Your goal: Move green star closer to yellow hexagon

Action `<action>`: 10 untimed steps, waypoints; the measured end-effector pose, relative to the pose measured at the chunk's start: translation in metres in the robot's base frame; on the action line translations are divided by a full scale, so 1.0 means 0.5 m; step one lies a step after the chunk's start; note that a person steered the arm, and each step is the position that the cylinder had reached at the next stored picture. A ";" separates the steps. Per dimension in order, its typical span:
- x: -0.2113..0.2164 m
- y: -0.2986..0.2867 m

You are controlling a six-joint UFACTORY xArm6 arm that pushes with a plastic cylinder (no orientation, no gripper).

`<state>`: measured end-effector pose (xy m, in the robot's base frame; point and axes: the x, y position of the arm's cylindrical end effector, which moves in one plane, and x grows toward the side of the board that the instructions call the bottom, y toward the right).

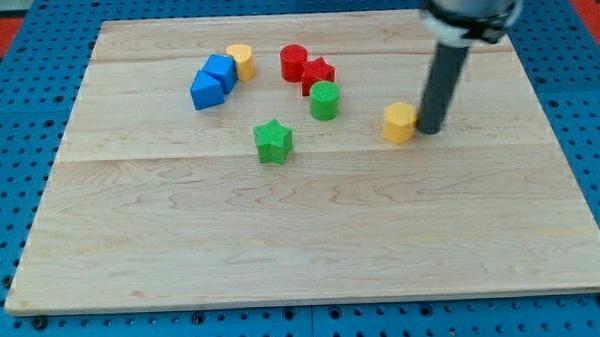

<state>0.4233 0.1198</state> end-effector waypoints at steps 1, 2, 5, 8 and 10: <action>0.001 -0.096; 0.001 -0.158; 0.084 -0.277; 0.018 -0.426; 0.037 -0.415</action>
<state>0.4417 -0.0876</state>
